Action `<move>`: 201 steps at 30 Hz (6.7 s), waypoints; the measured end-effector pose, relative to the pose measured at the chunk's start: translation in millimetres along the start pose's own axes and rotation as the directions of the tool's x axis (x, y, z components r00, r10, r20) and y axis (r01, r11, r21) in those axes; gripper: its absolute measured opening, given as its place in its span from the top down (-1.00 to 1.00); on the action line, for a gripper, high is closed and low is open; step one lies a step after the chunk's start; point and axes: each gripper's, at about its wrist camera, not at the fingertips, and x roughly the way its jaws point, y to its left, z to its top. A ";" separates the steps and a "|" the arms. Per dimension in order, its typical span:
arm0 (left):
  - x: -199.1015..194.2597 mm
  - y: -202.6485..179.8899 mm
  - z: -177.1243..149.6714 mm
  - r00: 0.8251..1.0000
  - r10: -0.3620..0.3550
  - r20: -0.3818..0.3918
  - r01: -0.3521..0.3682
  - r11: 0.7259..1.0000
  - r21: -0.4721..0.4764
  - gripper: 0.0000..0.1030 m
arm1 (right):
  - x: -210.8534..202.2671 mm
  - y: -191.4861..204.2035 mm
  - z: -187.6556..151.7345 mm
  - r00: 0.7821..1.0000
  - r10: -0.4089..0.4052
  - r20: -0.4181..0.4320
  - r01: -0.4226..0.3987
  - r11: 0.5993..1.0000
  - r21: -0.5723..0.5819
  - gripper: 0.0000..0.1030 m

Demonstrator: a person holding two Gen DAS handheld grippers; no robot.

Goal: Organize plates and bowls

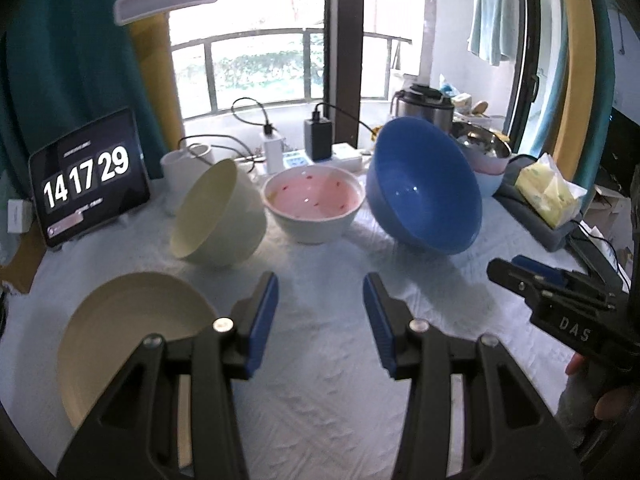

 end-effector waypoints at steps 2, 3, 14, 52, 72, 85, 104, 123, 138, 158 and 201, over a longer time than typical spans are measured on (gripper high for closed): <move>6.1 -6.2 4.6 1.000 -0.002 0.005 0.002 1.000 0.007 0.11 | 1.7 -3.9 4.1 1.000 -0.001 0.003 0.001 1.000 -0.001 0.19; 8.0 -8.3 6.2 1.000 -0.003 0.008 0.003 1.000 0.009 0.11 | 2.3 -5.7 6.0 1.000 -0.002 0.005 0.002 1.000 -0.004 0.19; 32.7 -29.6 25.9 0.998 -0.024 0.062 0.020 0.998 0.059 0.11 | 19.3 -23.6 26.4 0.999 -0.021 0.025 0.021 1.000 -0.011 0.19; 112.5 -60.1 35.5 0.997 -0.068 0.031 0.063 0.989 0.137 0.54 | 85.1 -56.9 35.5 0.998 -0.045 -0.038 0.050 0.989 0.142 0.65; 57.5 -40.8 22.4 0.995 -0.090 0.041 0.085 0.992 0.098 0.54 | 36.8 -25.1 33.9 0.998 -0.052 0.022 0.049 0.994 0.098 0.69; 12.4 -19.5 -2.7 0.994 -0.105 0.032 0.103 0.993 0.050 0.54 | 0.8 2.0 8.2 0.998 -0.047 0.033 0.044 0.997 0.070 0.69; -34.7 2.6 -49.6 0.993 -0.118 -0.008 0.118 0.993 -0.012 0.54 | -38.4 37.4 -38.6 0.999 -0.043 -0.003 0.043 0.999 0.023 0.69; -38.8 15.6 -74.7 0.988 -0.107 -0.114 0.104 0.994 -0.032 0.43 | -40.5 48.2 -54.7 0.994 -0.066 -0.087 0.070 0.997 0.040 0.69; -56.7 44.5 -58.7 0.997 -0.069 -0.032 0.066 0.994 -0.087 0.13 | -45.0 49.8 -36.5 0.994 -0.097 -0.052 0.099 0.995 0.034 0.68; -66.9 87.5 -25.9 0.999 -0.033 0.042 0.038 0.991 -0.127 0.13 | -49.7 84.4 7.2 0.997 -0.069 0.035 0.071 0.996 -0.045 0.68; 15.2 210.9 29.8 1.000 0.005 0.020 -0.001 0.984 -0.177 0.13 | 67.6 212.4 69.8 0.999 -0.008 -0.051 0.001 0.991 -0.131 0.52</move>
